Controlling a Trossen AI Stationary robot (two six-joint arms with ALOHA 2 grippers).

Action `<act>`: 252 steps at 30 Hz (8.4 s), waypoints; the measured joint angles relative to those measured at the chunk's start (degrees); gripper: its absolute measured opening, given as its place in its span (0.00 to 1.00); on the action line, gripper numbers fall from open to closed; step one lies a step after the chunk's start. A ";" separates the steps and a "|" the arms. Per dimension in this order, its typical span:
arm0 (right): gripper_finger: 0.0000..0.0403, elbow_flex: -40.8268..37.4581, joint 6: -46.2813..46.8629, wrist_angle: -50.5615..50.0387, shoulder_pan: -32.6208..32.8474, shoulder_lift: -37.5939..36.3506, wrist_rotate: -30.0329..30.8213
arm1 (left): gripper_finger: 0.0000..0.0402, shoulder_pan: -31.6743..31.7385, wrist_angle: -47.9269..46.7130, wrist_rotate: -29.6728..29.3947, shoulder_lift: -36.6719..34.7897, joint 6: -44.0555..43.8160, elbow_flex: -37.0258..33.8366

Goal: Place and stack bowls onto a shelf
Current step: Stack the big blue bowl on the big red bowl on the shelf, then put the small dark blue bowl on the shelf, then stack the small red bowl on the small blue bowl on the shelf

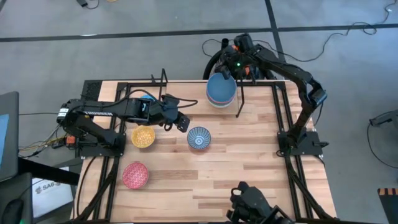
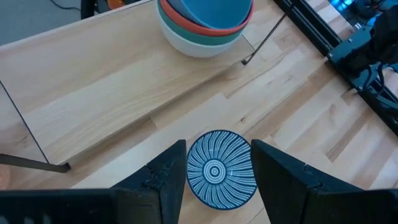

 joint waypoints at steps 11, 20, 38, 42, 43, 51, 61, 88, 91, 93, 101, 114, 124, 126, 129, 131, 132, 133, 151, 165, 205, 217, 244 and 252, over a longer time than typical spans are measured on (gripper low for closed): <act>0.24 -6.57 -1.43 3.25 -0.39 0.09 1.76 | 0.41 3.03 0.00 0.17 0.00 0.50 0.00; 0.24 -7.60 -0.89 7.05 -0.37 -1.86 2.98 | 0.41 3.20 0.11 0.20 0.00 0.15 0.00; 0.24 -7.51 9.15 1.52 28.39 -9.54 17.44 | 0.41 -2.88 -1.99 0.04 -0.56 0.47 0.02; 0.24 -7.51 20.40 -3.79 36.45 -9.17 29.19 | 0.41 -6.58 -5.07 -1.23 -1.27 -2.80 0.03; 0.24 -7.48 22.91 -4.76 38.18 -8.55 31.07 | 0.41 -7.56 -5.80 -1.79 -1.27 -3.83 0.07; 0.39 -7.63 39.60 -15.24 44.80 -0.99 33.61 | 0.41 -12.49 -10.18 -3.28 -1.15 -7.53 0.02; 0.52 -7.47 47.47 -17.36 47.12 9.00 34.79 | 0.41 -15.10 -10.03 -4.88 -1.12 -9.49 0.02; 0.09 -7.47 37.37 -13.48 45.03 11.04 34.32 | 0.41 -16.43 -10.32 -7.24 -1.11 -12.16 0.02; 0.09 -6.23 34.50 -15.01 45.03 11.08 34.35 | 0.41 -16.43 -10.32 -7.21 -1.11 -12.62 0.02; 0.08 -4.87 32.01 -16.23 45.03 11.09 34.38 | 0.41 -16.43 -10.29 -7.21 -1.20 -13.01 0.02; 0.08 4.67 23.01 -21.83 44.85 11.13 34.65 | 0.41 -18.49 -9.75 -6.54 -3.00 -13.97 0.02; 0.08 20.54 -0.69 -18.92 37.47 11.10 37.65 | 0.41 -18.88 -8.22 -11.32 -5.50 -10.43 0.02; 0.08 21.97 -13.33 -2.61 25.90 15.07 31.41 | 0.41 -12.38 -8.28 -13.68 -6.29 -14.58 0.04; 0.08 21.95 -14.07 -0.83 24.58 16.97 29.63 | 0.41 -10.80 -8.60 -13.41 -6.40 -15.02 0.04; 0.08 23.57 -14.36 -0.54 22.95 20.55 28.46 | 0.41 -8.14 -8.56 -12.32 -6.62 -15.00 0.04; 0.08 25.79 -13.84 -2.52 22.20 23.40 28.58 | 0.41 -6.34 -8.68 -10.30 -6.60 -15.00 0.04; 0.08 27.06 -12.87 -3.12 22.07 24.62 28.54 | 0.41 -5.58 -8.71 -9.23 -6.56 -14.98 0.04; 0.08 28.39 -12.20 -4.54 21.71 25.65 28.61 | 0.41 -4.94 -8.76 -8.27 -6.56 -15.00 0.04; 0.09 41.32 -12.21 -18.20 19.82 36.00 29.55 | 0.41 0.66 -10.44 -4.00 -6.51 -12.42 0.04; 0.19 41.27 -11.79 -19.74 19.39 35.98 29.74 | 0.41 3.74 -10.99 -2.20 -6.51 -10.32 0.04; 0.42 37.08 9.57 -21.83 42.92 22.88 26.90 | 0.41 -41.79 -43.59 -8.68 -7.87 -43.00 0.04; 0.42 23.32 1.36 13.94 59.82 23.50 28.63 | 0.41 -55.23 -44.34 -10.57 -10.02 -38.89 0.02; 0.57 42.98 -30.04 23.35 61.96 50.86 23.67 | 0.41 -55.73 -40.75 -3.79 -8.66 -41.53 -0.92; 0.61 42.96 -37.55 28.07 61.63 53.57 22.57 | 0.41 -55.73 -40.83 -2.66 -8.66 -43.01 -0.92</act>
